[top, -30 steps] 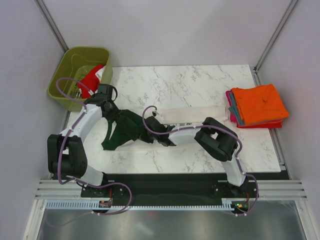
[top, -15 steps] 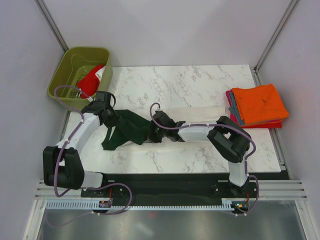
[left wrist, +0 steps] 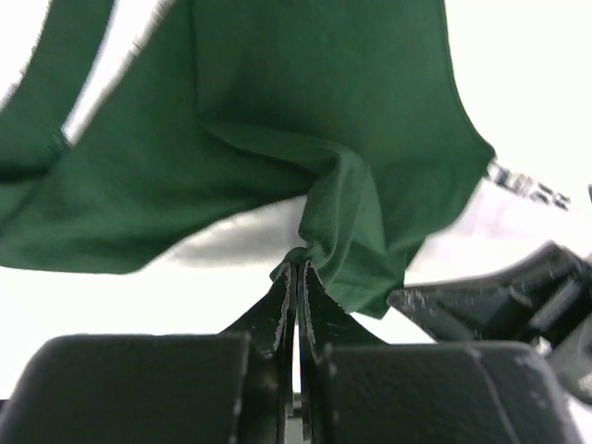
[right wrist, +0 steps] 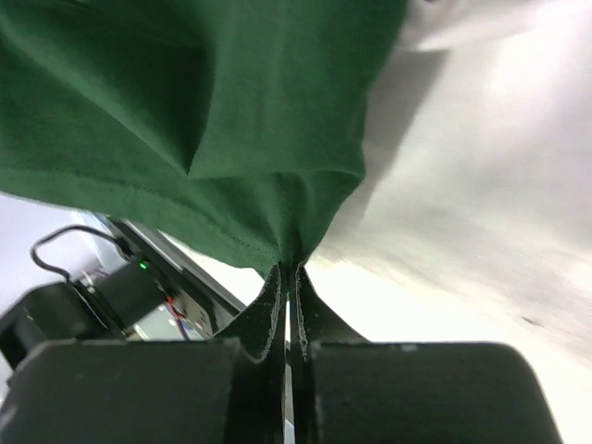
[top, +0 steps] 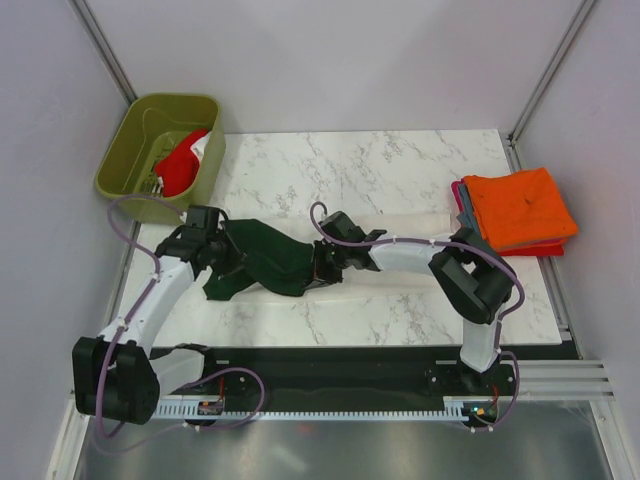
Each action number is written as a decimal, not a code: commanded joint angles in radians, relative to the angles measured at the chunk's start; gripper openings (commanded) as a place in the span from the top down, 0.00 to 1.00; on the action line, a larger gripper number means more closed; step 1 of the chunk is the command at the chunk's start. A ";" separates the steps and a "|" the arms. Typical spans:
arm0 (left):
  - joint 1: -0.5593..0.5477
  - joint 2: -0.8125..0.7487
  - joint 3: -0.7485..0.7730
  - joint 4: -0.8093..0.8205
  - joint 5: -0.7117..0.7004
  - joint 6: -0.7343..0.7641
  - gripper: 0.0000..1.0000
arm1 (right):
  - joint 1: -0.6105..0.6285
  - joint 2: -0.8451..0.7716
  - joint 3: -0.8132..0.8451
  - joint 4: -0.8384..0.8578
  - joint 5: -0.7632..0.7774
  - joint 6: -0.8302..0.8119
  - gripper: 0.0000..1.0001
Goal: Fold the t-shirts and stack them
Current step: Fold the tshirt
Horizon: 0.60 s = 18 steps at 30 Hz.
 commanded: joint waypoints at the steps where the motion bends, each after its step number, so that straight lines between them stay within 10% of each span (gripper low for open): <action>1: -0.003 -0.070 -0.028 -0.023 0.095 -0.035 0.98 | -0.025 -0.056 -0.006 -0.078 -0.059 -0.089 1.00; 18: -0.054 -0.283 -0.296 -0.050 0.206 -0.208 0.96 | -0.111 -0.015 0.063 -0.303 -0.092 -0.308 0.98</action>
